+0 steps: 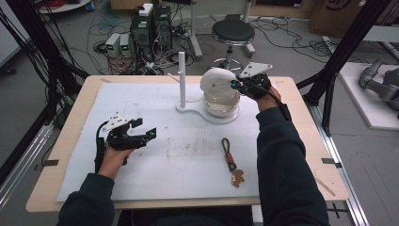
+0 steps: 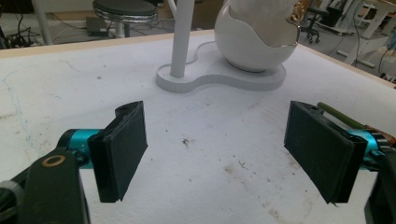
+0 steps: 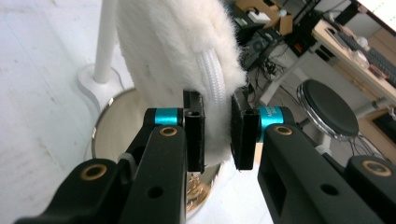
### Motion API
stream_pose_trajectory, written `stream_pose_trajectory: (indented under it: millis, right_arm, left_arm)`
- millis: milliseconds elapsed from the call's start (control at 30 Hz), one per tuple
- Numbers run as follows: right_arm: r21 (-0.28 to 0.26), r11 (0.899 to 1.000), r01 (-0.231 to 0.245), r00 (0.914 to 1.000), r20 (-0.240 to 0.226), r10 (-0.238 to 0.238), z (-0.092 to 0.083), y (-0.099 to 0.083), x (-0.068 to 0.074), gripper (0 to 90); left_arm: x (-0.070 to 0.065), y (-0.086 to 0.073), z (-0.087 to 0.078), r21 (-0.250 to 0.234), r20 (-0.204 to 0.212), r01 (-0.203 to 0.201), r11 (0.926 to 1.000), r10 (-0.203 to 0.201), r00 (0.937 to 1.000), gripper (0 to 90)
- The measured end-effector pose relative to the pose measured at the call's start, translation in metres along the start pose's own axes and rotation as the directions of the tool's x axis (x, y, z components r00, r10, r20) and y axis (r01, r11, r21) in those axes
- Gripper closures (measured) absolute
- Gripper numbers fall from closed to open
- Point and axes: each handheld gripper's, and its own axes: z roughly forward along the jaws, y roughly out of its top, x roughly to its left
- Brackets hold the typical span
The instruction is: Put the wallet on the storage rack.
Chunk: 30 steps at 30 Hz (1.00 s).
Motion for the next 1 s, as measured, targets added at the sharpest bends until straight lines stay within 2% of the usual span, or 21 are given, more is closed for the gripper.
stream_pose_trajectory:
  millis: [67,333,467,500,533,567,600,633,667,700,767,833,967,1000]
  right_arm:
    - [0.003,1.0,0.01,1.0,0.001,-0.01,0.002,0.002,0.001,79.0]
    - [-0.007,1.0,-0.005,1.0,0.0,0.005,0.009,0.002,0.0,79.0]
    - [0.009,1.0,0.0,1.0,0.007,0.0,0.008,0.0,0.0,79.0]
    - [0.035,0.999,0.026,0.9995,0.018,-0.026,0.008,-0.002,0.0,79.0]
    - [0.035,0.999,0.026,0.9995,0.018,-0.026,0.008,-0.002,0.0,79.0]
    - [0.068,0.996,0.052,0.998,0.031,-0.054,0.008,-0.006,-0.001,79.0]
    - [0.068,0.996,0.052,0.998,0.031,-0.054,0.008,-0.006,-0.001,79.0]
    - [0.096,0.994,0.059,0.9974,0.035,-0.063,0.008,-0.012,-0.001,79.0]
    - [0.096,0.994,0.059,0.9974,0.035,-0.063,0.008,-0.012,-0.001,79.0]
    - [0.119,0.99,0.07,0.9968,0.03,-0.074,0.009,-0.016,0.0,79.0]
    - [0.123,0.99,0.074,0.9963,0.034,-0.079,0.01,-0.018,0.001,79.0]
    - [0.145,0.986,0.086,0.9957,0.023,-0.09,0.014,-0.021,0.005,79.0]
    - [0.185,0.972,0.145,0.9892,-0.002,-0.147,0.03,-0.027,0.019,79.1]
    - [0.197,0.97,0.144,0.9894,-0.006,-0.145,0.032,-0.028,0.021,79.1]
  left_arm:
    - [0.0,0.0,0.001,0.004,0.008,-0.001,1.0,0.001,1.0,21.1]
    - [-0.001,-0.001,0.001,0.012,0.008,0.001,0.9999,-0.001,1.0,21.1]
    - [-0.001,-0.001,0.002,0.012,0.008,0.003,0.9999,-0.003,1.0,21.1]
    - [-0.001,-0.001,0.002,0.013,0.008,0.004,0.9999,-0.004,1.0,21.1]
    - [-0.001,-0.001,0.002,0.013,0.008,0.004,0.9999,-0.004,1.0,21.1]
    - [-0.001,-0.001,0.002,0.015,0.009,0.003,0.9999,-0.003,1.0,21.1]
    - [-0.001,-0.001,0.002,0.015,0.009,0.003,0.9999,-0.003,1.0,21.1]
    - [-0.001,-0.001,0.002,0.016,0.009,0.002,0.9999,-0.003,1.0,21.1]
    - [-0.001,-0.001,0.002,0.016,0.01,0.005,0.9999,-0.005,0.9999,21.1]
    - [-0.001,-0.001,0.002,0.017,0.011,0.004,0.9998,-0.004,0.9999,21.1]
    - [-0.001,-0.001,0.002,0.018,0.011,0.008,0.9998,-0.008,0.9999,21.1]
    - [-0.001,-0.001,0.002,0.017,0.011,0.008,0.9998,-0.009,0.9999,21.1]
    - [0.0,-0.001,0.002,0.018,0.013,0.021,0.9996,-0.021,0.9997,21.0]
    - [0.0,-0.001,0.002,0.016,0.014,0.023,0.9996,-0.023,0.9996,21.1]
